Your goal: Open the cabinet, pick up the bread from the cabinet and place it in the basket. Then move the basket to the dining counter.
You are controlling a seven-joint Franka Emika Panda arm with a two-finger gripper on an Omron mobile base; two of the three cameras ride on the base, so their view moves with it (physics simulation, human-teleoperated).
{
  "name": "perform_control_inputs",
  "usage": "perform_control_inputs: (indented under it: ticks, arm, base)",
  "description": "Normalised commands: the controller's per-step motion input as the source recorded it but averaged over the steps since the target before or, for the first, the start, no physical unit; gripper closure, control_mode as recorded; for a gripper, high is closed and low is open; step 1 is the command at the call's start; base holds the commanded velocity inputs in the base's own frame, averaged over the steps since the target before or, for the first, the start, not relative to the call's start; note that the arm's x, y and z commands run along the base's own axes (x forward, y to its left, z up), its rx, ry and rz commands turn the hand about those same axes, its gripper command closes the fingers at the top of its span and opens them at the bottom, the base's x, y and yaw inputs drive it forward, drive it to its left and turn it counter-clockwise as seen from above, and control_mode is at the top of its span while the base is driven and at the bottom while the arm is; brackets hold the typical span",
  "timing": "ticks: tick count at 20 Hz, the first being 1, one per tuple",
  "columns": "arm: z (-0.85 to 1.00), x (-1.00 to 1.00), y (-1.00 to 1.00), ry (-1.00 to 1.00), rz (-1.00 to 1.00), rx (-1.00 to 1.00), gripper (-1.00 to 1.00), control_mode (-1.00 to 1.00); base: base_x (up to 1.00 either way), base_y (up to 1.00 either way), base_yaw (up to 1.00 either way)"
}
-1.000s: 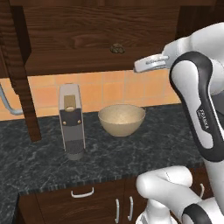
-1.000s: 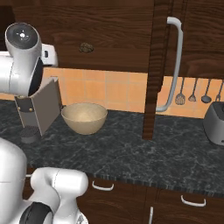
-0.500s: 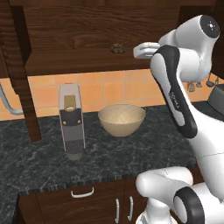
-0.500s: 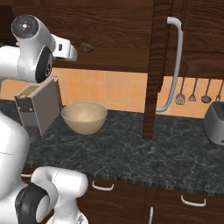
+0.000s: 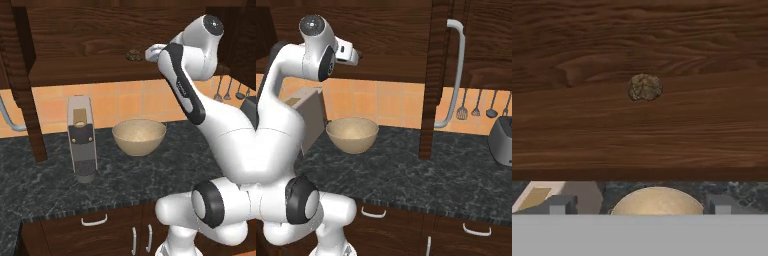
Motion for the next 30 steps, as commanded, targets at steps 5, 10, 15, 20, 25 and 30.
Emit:
perform_control_inputs:
  ticks: [5, 10, 15, 20, 25, 30]
  arm:
    - [-0.04, 1.0, 0.05, 0.0, 0.0, 0.0, -1.0, -1.0]
    - [0.07, 0.85, 0.13, 0.0, 0.0, 0.0, -1.0, -1.0]
    - [0.0, 0.74, 0.29, 0.0, -0.02, -0.01, -1.0, -1.0]
    - [-0.09, 0.82, 0.06, 0.0, -0.03, -0.03, -1.0, -1.0]
    - [-0.02, 0.65, 0.0, 0.03, -0.03, -0.03, -1.0, -1.0]
    - [-0.02, 0.7, 0.0, 0.09, 0.0, 0.0, -1.0, -1.0]
  base:
    - [0.0, 0.0, 0.0]
    - [0.0, 0.0, 0.0]
    - [0.0, 0.0, 0.0]
    - [0.0, 0.0, 0.0]
    - [0.0, 0.0, 0.0]
    - [0.0, 0.0, 0.0]
